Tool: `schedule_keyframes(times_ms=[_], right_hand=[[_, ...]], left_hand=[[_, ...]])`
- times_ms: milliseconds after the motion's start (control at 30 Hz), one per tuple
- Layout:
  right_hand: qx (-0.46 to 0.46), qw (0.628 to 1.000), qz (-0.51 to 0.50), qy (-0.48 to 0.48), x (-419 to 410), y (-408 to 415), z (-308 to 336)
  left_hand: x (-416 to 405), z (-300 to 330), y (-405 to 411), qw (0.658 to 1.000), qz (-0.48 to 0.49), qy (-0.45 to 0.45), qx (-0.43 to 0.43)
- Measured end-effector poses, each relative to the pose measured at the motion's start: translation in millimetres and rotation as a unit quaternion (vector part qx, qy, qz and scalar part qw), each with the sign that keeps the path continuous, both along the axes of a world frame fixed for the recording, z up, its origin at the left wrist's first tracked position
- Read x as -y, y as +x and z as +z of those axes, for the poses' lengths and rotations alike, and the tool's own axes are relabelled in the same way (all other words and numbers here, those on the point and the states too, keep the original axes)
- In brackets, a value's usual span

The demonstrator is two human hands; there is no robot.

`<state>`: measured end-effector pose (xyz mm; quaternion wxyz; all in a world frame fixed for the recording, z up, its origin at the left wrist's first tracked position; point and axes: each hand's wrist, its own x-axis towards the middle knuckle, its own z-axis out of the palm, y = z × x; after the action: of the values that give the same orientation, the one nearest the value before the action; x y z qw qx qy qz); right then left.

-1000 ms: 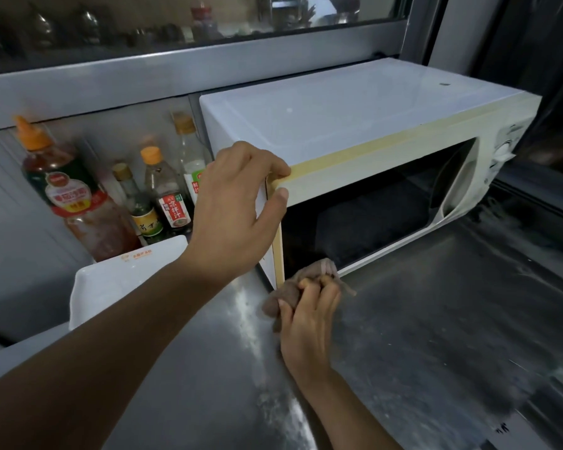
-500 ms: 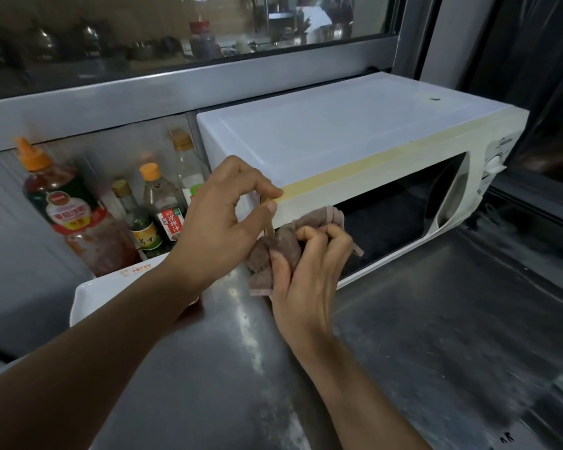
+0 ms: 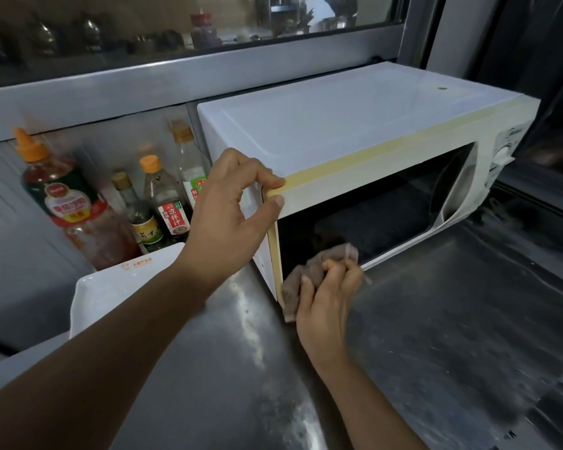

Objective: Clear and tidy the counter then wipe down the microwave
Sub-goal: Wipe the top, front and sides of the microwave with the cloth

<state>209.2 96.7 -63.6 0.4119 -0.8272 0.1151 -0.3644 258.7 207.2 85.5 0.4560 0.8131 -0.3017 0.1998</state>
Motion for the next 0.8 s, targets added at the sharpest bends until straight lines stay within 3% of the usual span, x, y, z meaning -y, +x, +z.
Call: schedule_keyframes(times_ms=[200,467,667,800], right_hand=[[0.086,0.995,-0.044,0.034,7.4,15.1,74.3],[0.111,0.992,-0.059,-0.009,27.8,30.4,66.5],[0.119,0.990,-0.079,0.002,88.2,47.8,69.5],[0.098,0.987,-0.112,0.067,123.6,57.5,78.5]], left_hand=[[2.8,1.7,-3.0,1.000,0.027,0.014,0.003],[6.1,4.0,-4.4,0.998,0.041,0.030,0.023],[10.9,6.4,-5.9,0.997,0.066,0.035,0.031],[9.9,9.6,-7.7,0.995,0.066,0.062,0.040]])
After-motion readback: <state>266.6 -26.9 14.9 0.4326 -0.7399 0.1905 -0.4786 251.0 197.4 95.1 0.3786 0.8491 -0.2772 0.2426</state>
